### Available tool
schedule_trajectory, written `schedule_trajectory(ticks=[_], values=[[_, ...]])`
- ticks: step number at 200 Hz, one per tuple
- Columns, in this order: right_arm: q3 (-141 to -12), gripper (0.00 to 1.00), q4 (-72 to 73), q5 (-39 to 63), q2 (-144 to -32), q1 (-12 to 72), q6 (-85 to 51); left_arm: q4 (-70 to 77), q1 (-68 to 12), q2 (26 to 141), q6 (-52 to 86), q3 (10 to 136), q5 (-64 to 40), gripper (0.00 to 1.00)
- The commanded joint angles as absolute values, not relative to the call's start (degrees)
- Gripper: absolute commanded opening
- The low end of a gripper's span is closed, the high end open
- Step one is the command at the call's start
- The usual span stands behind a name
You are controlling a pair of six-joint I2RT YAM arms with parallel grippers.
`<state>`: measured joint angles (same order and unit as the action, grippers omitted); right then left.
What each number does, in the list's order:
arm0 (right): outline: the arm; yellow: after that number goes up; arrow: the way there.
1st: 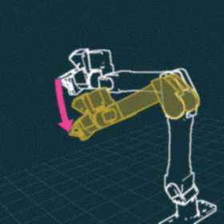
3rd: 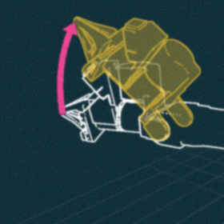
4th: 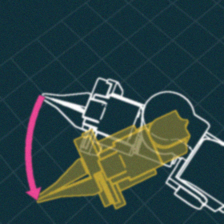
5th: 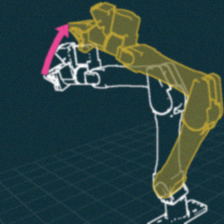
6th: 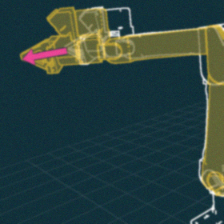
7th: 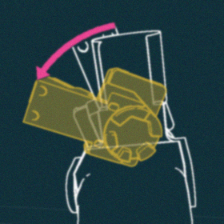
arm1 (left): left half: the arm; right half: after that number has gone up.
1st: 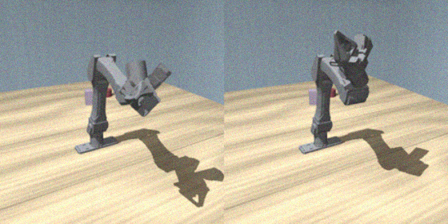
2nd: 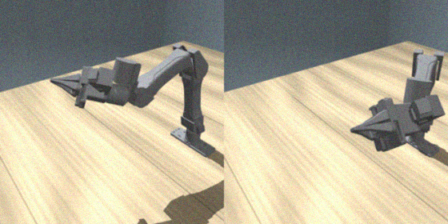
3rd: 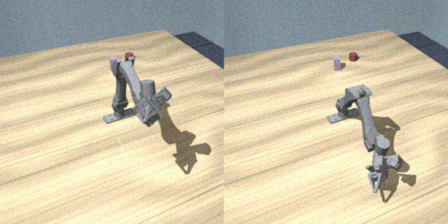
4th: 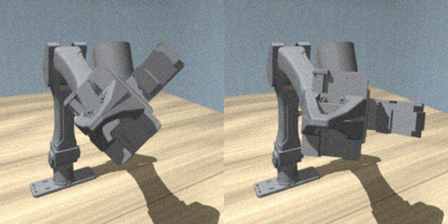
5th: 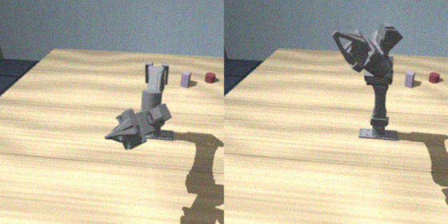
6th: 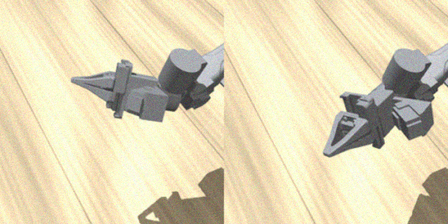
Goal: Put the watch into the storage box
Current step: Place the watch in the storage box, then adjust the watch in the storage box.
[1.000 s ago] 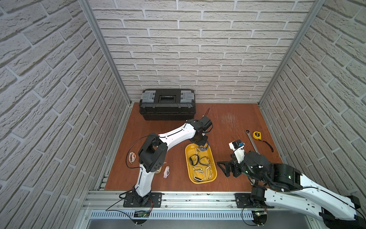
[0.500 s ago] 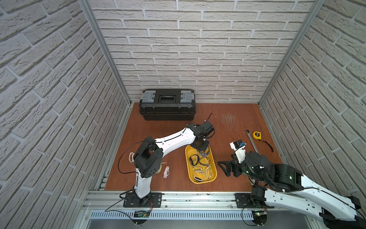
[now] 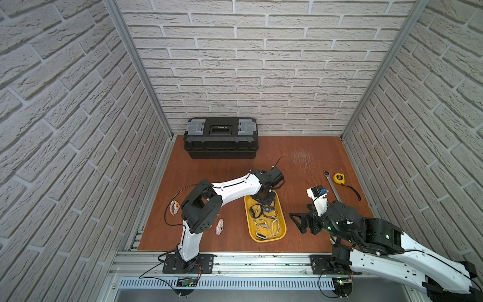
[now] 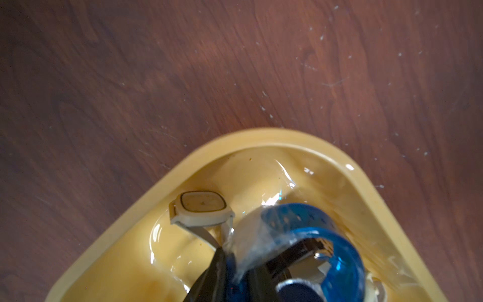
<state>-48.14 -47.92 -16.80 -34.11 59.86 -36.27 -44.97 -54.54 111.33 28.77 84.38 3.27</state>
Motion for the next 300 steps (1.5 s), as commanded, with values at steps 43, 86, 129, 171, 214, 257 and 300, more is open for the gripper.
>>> schedule_trajectory(ticks=[43,86,129,171,214,257,300], values=[[-47.7,1.0,-47.0,-17.9,-34.6,59.8,-36.7,-44.3,-55.7,110.0,29.7,84.5,5.9,0.57],[-48.1,1.0,-46.0,-17.5,-35.9,59.8,-36.1,-46.7,-56.1,106.3,30.2,86.8,6.0,0.67],[-48.7,1.0,-45.6,-17.1,-37.1,59.8,-35.8,-47.9,-56.1,102.4,31.4,86.9,6.9,0.73],[-48.1,1.0,-45.3,-17.3,-36.9,59.8,-36.6,-48.0,-55.5,98.3,32.9,85.3,7.2,0.74],[-47.7,1.0,-44.4,-14.6,-40.6,59.8,-37.0,-44.3,-55.0,86.4,35.8,78.2,8.1,0.75],[-48.9,0.99,-43.0,-15.5,-50.1,59.4,-37.0,-43.2,-54.3,69.4,41.1,65.9,12.0,0.84],[-51.2,0.92,-40.4,-9.9,-61.8,51.2,-36.8,-45.2,-54.2,57.8,45.6,57.1,13.5,0.85]])
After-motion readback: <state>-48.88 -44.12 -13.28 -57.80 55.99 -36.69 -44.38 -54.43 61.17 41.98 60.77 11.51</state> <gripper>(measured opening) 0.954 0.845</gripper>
